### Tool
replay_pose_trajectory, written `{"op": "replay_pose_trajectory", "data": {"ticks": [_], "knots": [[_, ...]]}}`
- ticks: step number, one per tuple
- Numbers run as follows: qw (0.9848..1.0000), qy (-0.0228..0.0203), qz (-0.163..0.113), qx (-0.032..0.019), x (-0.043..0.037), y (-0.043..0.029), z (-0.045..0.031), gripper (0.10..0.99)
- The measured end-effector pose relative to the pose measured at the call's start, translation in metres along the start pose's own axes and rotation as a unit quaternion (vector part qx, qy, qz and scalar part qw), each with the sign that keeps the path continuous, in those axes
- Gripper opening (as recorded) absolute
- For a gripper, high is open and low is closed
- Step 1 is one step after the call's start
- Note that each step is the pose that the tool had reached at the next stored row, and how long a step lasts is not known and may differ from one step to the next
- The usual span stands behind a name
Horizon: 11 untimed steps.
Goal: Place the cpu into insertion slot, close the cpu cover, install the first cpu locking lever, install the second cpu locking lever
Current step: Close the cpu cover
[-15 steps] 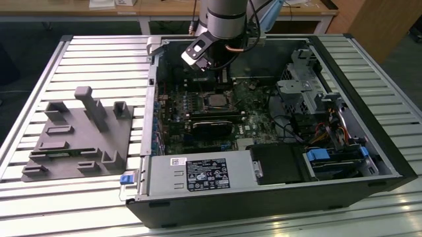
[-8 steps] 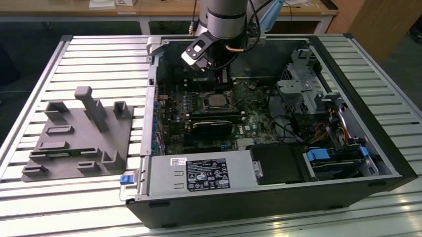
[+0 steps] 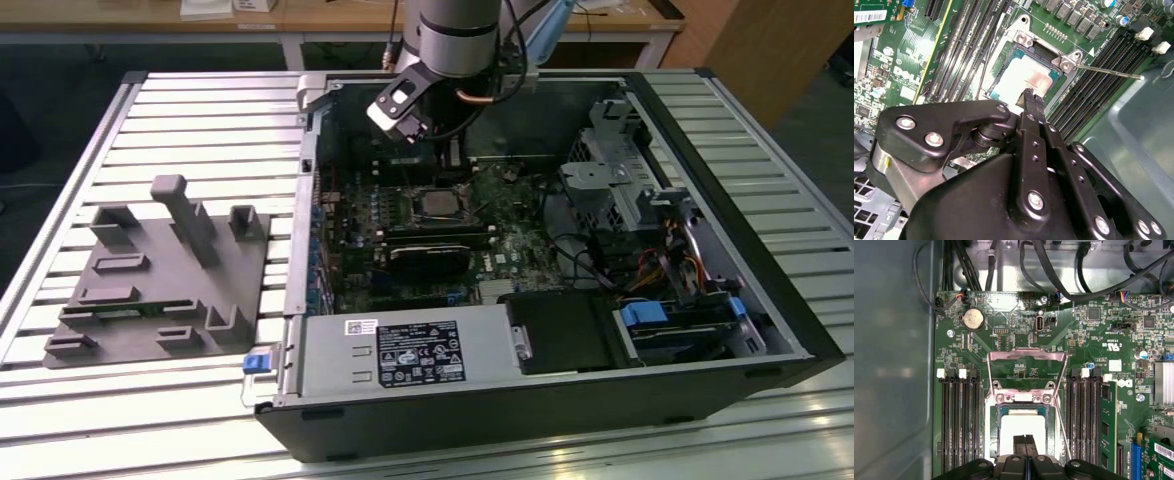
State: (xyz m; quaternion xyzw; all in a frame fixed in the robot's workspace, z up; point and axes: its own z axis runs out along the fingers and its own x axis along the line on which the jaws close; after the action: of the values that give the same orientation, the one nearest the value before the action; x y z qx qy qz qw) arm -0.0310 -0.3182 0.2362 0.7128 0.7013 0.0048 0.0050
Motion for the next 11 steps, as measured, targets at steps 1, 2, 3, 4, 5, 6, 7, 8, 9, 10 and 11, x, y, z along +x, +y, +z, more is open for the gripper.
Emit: {"op": "replay_pose_trajectory", "data": {"ticks": [1, 2, 3, 4, 5, 6, 7, 8, 9, 10, 11], "knots": [[1.0, 0.0, 0.0, 0.0, 0.0, 0.0, -0.0012, 0.106], [1.0, 0.0, 0.0, 0.0, 0.0, 0.0, -0.0026, 0.106], [1.0, 0.0, 0.0, 0.0, 0.0, 0.0001, -0.0041, 0.106], [1.0, 0.0, 0.0, 0.0, 0.0, 0.0001, -0.0058, 0.106], [1.0, 0.0, 0.0, 0.0, 0.0, 0.0001, -0.0076, 0.106], [1.0, 0.0001, 0.0, 0.0, 0.0, 0.0001, -0.0096, 0.106], [1.0, 0.0001, 0.0, -0.0001, 0.0, 0.0002, -0.0114, 0.106], [1.0, 0.0, 0.0, 0.0, 0.0, 0.0002, -0.0134, 0.106], [1.0, 0.0, 0.0, 0.0, 0.0, 0.0002, -0.0156, 0.106], [1.0, 0.0, 0.0, 0.0, 0.0, 0.0002, -0.0177, 0.106], [1.0, 0.0, 0.0, 0.0, 0.0, 0.0003, -0.0195, 0.106]]}}
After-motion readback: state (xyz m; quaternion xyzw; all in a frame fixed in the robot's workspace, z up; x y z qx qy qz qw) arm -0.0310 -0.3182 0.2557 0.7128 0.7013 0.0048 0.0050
